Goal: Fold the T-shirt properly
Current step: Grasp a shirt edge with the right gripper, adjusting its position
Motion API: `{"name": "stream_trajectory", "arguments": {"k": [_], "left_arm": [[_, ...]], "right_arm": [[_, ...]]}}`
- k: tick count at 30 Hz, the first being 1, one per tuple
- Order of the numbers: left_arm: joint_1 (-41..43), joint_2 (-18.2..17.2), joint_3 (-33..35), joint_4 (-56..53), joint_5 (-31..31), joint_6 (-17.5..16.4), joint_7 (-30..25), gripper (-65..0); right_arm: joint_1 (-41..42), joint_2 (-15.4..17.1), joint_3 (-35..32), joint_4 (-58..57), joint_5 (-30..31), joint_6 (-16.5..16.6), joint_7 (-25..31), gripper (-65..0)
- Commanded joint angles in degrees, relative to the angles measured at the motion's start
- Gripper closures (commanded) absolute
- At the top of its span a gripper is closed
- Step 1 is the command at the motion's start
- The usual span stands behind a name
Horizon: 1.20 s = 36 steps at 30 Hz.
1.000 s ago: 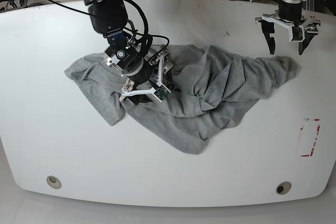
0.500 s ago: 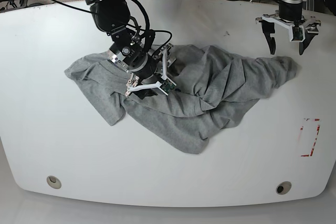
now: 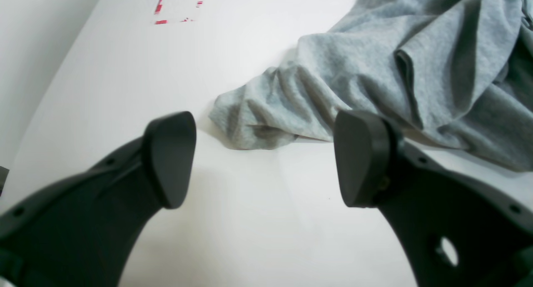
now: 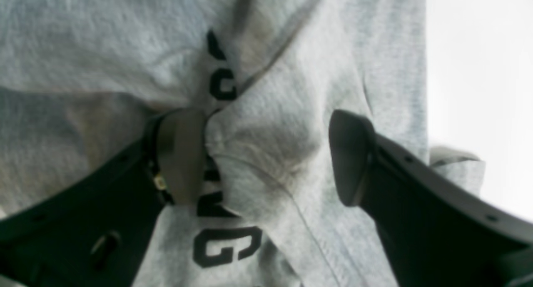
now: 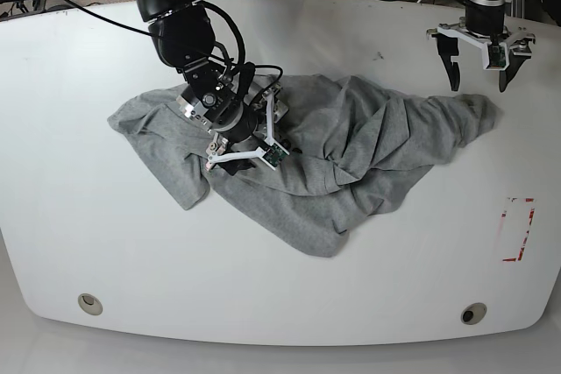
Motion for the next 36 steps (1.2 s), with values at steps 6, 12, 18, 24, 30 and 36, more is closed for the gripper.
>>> {"name": "stream_trajectory", "arguments": {"k": [6, 12, 18, 24, 30, 36], "left_arm": [[0.37, -0.36, -0.22, 0.87, -0.12, 0.17, -1.61, -48.6], [0.37, -0.45, -0.22, 0.87, -0.12, 0.17, -1.61, -48.6], [0.37, -0.45, -0.22, 0.87, -0.12, 0.17, -1.61, -48.6], [-0.33, -0.19, -0.31, 0.87, -0.12, 0.35, -1.61, -48.9], [-4.46, 0.17, -0.48, 1.05, -0.56, 0.43, 4.98, -49.0], [-11.50, 4.83, -4.62, 1.14, -0.56, 0.35, 18.17, -49.2]], "right_arm": [[3.11, -0.17, 0.26, -1.22, -0.03, -0.35, 1.13, -28.7], [3.11, -0.17, 0.17, -0.87, -0.03, -0.52, 1.13, -15.4], [3.11, -0.17, 0.26, -0.78, -0.03, -0.52, 0.78, 0.0], [1.62, -0.17, 0.34, 3.00, -0.03, -0.52, 0.60, 0.0], [0.39, -0.17, 0.34, 5.81, -0.03, -0.61, 0.60, 0.0], [-0.40, -0.17, 0.43, 8.36, -0.03, -0.61, 0.60, 0.0]]}}
